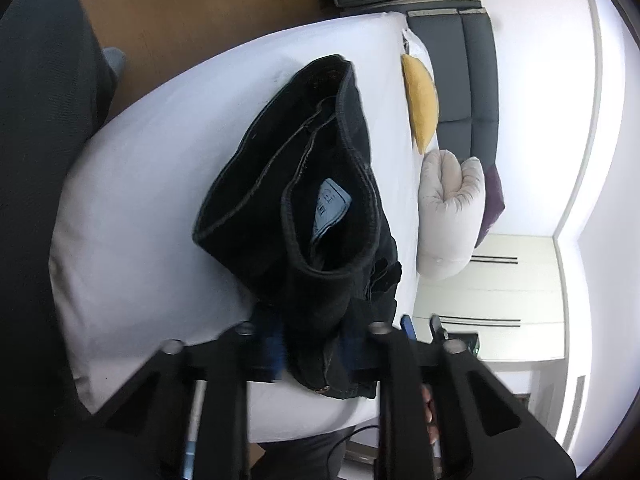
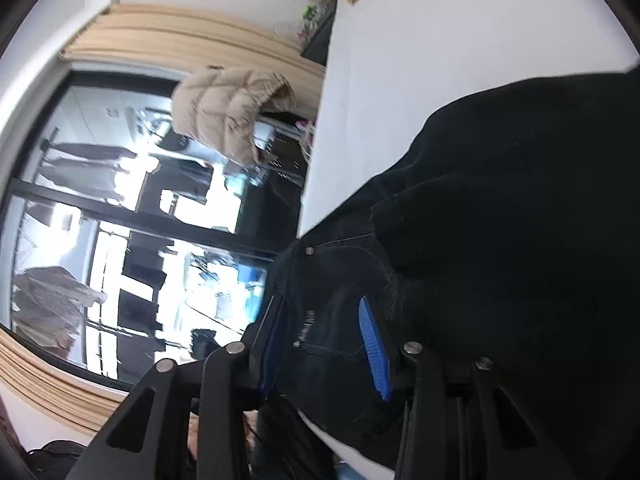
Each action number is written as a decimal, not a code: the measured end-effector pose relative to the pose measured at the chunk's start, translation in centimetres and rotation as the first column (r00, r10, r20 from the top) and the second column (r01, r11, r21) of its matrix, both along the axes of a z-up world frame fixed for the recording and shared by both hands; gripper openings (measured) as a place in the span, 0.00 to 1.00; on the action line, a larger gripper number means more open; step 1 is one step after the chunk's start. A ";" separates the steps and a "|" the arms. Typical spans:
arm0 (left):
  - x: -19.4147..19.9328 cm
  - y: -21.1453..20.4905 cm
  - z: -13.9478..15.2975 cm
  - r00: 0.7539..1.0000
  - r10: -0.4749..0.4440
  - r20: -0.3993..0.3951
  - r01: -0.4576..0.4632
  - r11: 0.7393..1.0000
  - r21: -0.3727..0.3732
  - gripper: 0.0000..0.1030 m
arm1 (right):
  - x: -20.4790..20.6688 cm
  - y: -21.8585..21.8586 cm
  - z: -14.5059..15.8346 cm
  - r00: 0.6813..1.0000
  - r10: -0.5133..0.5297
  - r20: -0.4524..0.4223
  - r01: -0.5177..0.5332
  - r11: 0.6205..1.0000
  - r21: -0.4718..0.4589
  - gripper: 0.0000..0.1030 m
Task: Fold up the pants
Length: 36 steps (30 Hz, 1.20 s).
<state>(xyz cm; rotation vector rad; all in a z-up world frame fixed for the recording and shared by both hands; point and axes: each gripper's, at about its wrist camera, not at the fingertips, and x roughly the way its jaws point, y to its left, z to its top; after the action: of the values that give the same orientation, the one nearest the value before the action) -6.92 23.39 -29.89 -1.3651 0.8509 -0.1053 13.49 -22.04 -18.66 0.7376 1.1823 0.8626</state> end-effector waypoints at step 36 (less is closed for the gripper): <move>12.8 -34.0 11.7 0.659 -0.752 -0.005 0.407 0.352 0.843 0.07 | 4.7 -5.9 2.8 0.999 0.048 -0.001 -0.048 0.997 0.063 0.93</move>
<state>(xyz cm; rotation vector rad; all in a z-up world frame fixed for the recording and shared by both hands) 5.84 -10.64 -18.18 -0.0768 0.8560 -0.5047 18.23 -27.93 -15.89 0.7642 1.1836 0.9423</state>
